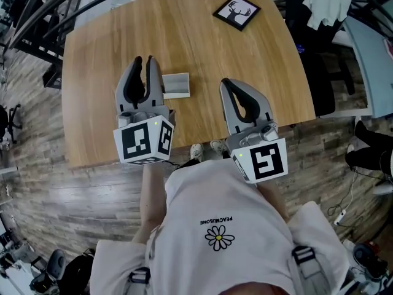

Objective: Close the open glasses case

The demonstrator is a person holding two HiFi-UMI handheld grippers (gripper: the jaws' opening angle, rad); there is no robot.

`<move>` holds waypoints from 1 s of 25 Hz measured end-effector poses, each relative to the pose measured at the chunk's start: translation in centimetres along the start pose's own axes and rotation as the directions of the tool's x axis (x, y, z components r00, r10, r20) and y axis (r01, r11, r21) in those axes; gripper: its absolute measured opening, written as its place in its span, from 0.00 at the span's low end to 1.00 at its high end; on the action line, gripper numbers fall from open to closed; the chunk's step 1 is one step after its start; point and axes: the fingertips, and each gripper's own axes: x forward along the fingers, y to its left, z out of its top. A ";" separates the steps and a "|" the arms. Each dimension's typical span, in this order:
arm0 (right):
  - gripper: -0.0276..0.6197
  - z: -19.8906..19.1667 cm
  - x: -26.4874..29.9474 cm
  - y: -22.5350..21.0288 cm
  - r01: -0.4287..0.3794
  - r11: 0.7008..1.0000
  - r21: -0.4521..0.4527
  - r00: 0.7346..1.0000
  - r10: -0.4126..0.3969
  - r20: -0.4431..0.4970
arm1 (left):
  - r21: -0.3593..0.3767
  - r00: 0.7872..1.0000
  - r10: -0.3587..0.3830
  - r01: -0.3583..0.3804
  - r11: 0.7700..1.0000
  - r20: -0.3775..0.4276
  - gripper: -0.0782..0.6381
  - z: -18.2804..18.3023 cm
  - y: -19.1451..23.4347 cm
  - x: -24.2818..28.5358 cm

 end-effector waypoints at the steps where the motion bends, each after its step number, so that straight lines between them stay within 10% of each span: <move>1: 0.05 0.0 0.0 0.0 -0.003 1.000 -0.004 1.000 0.003 -0.001 | -0.003 1.000 -0.009 0.009 1.000 -0.015 0.26 -0.6 0.2 0.5; 9: 0.05 -0.2 -0.7 -0.4 -0.004 0.999 -0.037 1.000 0.003 -0.015 | -0.075 0.974 -0.094 0.080 0.994 -0.208 0.48 -8.9 0.6 3.5; 25: 0.05 -1.0 -1.5 -0.1 -0.004 0.997 -0.073 0.998 -0.001 -0.060 | -0.195 0.903 -0.160 0.087 0.977 -0.400 0.49 -20.9 1.4 5.1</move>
